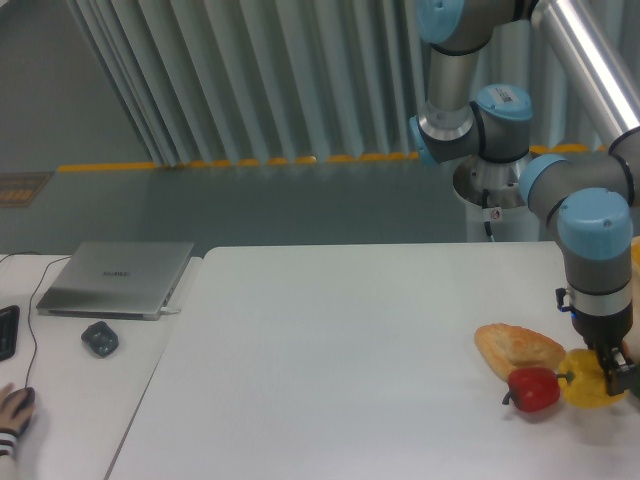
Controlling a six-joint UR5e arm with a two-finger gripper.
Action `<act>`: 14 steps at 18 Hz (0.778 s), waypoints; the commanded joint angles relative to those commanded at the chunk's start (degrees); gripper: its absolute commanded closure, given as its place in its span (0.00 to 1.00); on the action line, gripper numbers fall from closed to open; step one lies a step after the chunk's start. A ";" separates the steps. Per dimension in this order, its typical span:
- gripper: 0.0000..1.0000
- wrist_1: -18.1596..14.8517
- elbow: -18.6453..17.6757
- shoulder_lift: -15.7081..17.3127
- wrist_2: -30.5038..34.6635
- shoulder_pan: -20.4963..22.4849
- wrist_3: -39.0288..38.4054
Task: Place the yellow pepper on the table
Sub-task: 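Set the yellow pepper on the table and open the gripper, then raise the open gripper up away from the yellow pepper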
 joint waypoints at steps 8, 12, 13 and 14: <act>0.00 0.00 -0.79 2.19 -0.09 0.26 -0.44; 0.00 1.92 -2.46 4.22 -0.87 0.61 -0.52; 0.00 2.11 -2.29 4.22 -1.84 0.88 -0.44; 0.00 1.94 -2.29 4.57 -2.28 1.49 -0.35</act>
